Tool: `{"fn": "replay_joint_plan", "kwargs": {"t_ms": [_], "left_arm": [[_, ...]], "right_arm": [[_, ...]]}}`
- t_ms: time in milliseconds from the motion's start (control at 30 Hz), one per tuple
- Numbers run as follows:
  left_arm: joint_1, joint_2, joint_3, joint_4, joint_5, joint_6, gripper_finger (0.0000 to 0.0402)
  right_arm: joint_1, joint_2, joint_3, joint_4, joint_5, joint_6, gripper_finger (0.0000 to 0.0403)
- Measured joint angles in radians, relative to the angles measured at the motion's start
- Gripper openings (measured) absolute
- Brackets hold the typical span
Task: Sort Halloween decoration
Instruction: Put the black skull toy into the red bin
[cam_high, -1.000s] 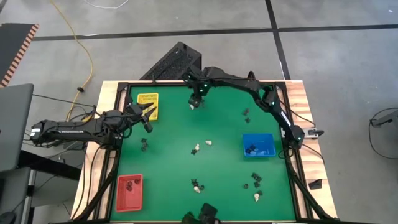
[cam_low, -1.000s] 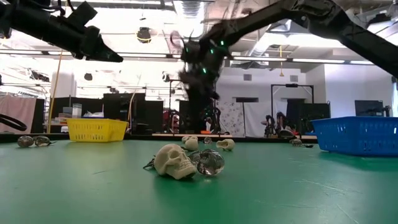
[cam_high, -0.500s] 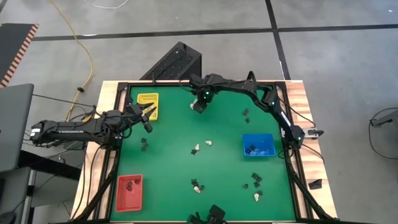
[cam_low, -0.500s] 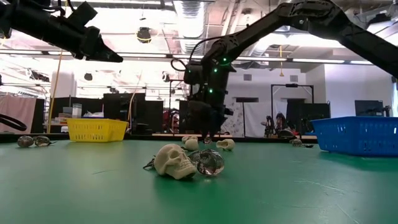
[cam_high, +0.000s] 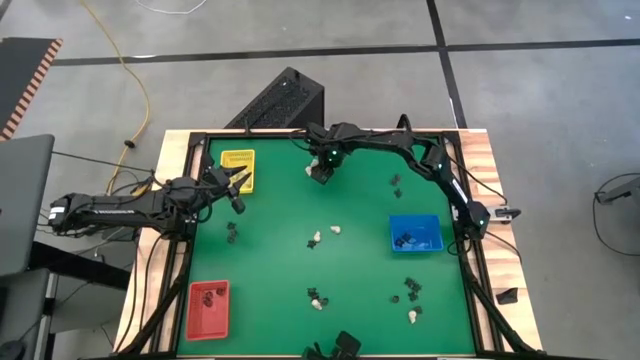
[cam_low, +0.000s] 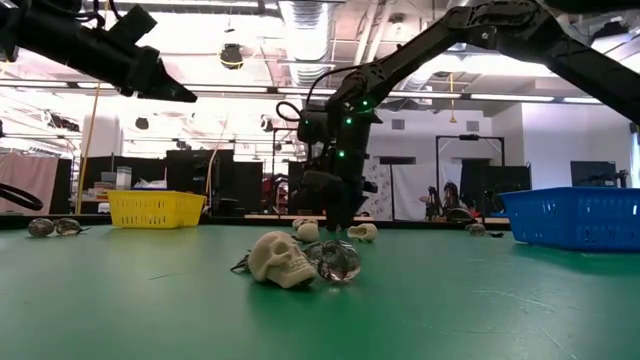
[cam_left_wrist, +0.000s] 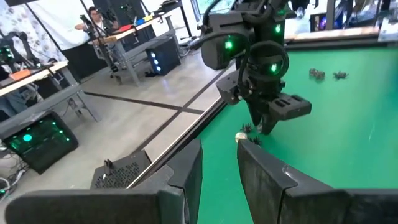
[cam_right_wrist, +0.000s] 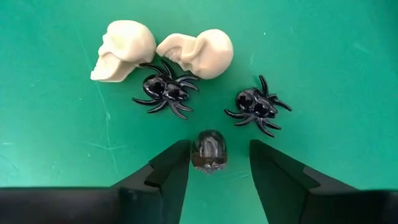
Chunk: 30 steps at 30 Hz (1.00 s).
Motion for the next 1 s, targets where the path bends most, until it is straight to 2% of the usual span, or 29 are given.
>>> {"fn": "replay_joint_plan", "kwargs": {"t_ms": [133, 367, 667, 867, 1000], "left_arm": [[0.000, -0.036, 0.000, -0.021, 0.039, 0.002, 0.0092], [0.000, -0.121, 0.000, -0.037, 0.248, 0.002, 0.0092], [0.000, -0.133, 0.000, -0.039, 0.274, 0.002, 0.0092], [0.000, -0.133, 0.000, -0.046, 0.274, 0.021, 0.0092], [0.000, -0.133, 0.000, -0.045, 0.274, 0.021, 0.0092]], "right_arm": [[0.012, 0.000, 0.000, 0.000, 0.003, 0.000, 0.0160], [0.051, -0.021, -0.002, -0.014, 0.002, -0.029, 0.0099], [0.161, -0.166, -0.002, -0.031, -0.002, -0.008, 0.0114], [0.334, -0.184, -0.001, 0.138, -0.088, -0.037, 0.0113], [0.467, -0.120, -0.001, 0.411, -0.197, -0.118, 0.0113]]}}
